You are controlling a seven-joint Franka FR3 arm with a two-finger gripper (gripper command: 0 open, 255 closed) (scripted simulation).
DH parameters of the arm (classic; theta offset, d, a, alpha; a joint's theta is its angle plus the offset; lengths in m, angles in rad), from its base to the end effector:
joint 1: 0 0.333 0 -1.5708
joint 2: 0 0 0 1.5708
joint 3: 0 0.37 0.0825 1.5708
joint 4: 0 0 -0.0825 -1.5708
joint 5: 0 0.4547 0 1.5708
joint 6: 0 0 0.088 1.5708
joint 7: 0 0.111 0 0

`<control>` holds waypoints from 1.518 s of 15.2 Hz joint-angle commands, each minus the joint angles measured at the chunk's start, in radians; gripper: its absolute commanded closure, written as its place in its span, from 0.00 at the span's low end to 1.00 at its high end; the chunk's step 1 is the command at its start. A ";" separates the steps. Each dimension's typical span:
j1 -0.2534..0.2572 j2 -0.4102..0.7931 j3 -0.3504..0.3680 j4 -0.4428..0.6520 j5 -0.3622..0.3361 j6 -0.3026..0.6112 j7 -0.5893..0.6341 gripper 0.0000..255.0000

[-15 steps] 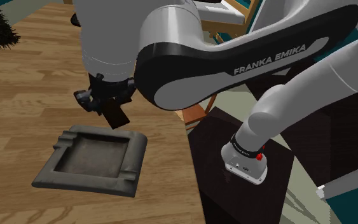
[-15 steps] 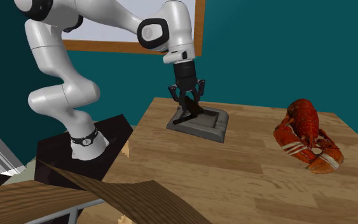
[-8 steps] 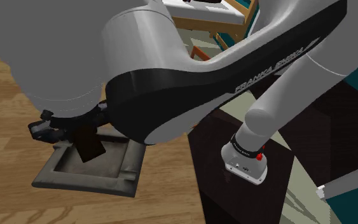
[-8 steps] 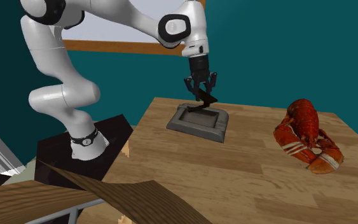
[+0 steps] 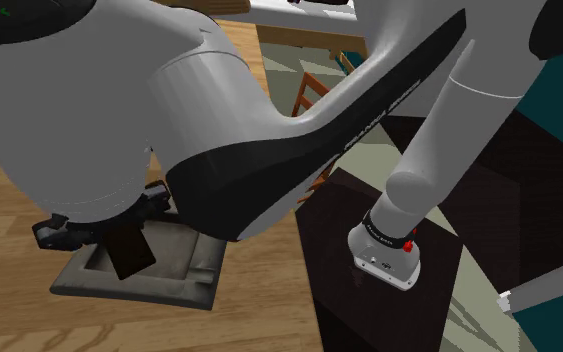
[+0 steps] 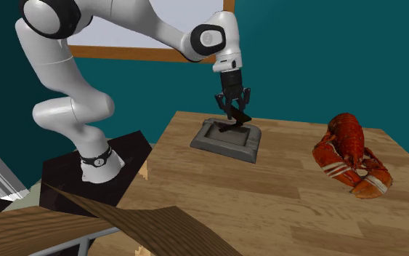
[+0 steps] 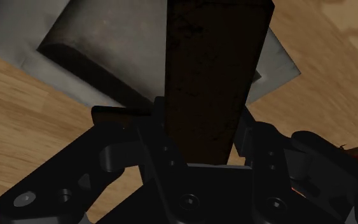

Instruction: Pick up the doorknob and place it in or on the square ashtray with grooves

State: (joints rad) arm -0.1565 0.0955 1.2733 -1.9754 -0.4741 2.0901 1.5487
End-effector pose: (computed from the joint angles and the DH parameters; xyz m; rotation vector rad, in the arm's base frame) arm 0.3155 0.5581 0.4843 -3.0637 0.3360 -0.5338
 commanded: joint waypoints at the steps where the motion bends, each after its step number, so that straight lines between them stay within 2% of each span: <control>1: 0.011 0.018 -0.008 -0.018 -0.027 0.017 0.024 1.00; 8: 0.074 0.102 -0.060 -0.064 -0.141 0.066 0.117 1.00; 16: 0.074 0.102 -0.060 -0.064 -0.141 0.066 0.117 1.00; 17: 0.074 0.102 -0.060 -0.064 -0.141 0.066 0.117 0.00; 22: 0.074 0.102 -0.060 -0.064 -0.141 0.066 0.117 0.00; 23: 0.048 0.065 -0.032 -0.058 -0.095 0.054 0.089 0.00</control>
State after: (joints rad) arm -0.0923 0.1815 1.2263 -2.0347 -0.5959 2.1476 1.6550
